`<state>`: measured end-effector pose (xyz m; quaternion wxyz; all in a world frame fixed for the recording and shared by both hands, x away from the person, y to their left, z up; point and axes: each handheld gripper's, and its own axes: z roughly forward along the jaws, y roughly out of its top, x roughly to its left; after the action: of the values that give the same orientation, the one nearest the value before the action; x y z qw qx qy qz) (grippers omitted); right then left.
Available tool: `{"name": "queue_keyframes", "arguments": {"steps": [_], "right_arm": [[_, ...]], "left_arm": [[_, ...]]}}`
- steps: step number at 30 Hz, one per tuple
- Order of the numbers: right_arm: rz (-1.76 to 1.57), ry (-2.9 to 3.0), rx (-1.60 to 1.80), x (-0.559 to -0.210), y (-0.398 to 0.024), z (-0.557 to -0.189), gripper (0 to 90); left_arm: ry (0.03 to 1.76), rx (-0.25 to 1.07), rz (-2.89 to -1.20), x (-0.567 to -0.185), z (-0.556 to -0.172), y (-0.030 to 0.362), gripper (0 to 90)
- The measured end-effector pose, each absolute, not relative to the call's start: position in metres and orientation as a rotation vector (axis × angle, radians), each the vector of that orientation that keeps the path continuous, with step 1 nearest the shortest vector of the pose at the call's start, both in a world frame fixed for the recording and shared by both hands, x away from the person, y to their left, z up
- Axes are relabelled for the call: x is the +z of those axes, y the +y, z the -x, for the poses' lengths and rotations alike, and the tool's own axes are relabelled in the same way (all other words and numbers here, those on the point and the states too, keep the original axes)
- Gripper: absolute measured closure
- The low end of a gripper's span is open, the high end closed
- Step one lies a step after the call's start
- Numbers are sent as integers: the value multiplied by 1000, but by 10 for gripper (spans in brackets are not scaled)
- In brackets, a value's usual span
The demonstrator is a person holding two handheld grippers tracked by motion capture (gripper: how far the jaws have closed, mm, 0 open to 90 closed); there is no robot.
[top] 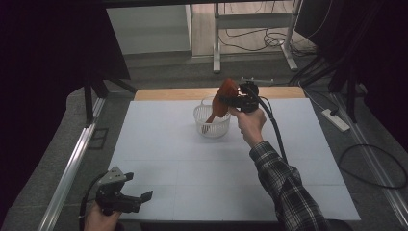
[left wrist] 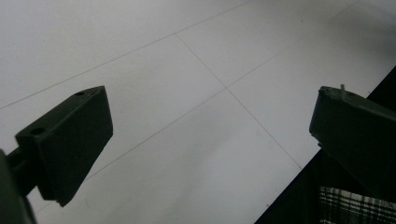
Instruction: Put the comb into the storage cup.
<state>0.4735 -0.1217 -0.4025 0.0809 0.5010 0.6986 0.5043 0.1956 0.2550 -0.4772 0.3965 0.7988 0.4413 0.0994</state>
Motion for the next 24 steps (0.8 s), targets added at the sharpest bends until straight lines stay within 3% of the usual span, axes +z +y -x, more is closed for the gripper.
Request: {"name": "queue_keyframes", "arguments": {"steps": [24], "right_arm": [[-1528,2064,1481,-420,-121,-471,477]], "left_arm": [[1122,249,-2041,-478,-197,254,5]]}}
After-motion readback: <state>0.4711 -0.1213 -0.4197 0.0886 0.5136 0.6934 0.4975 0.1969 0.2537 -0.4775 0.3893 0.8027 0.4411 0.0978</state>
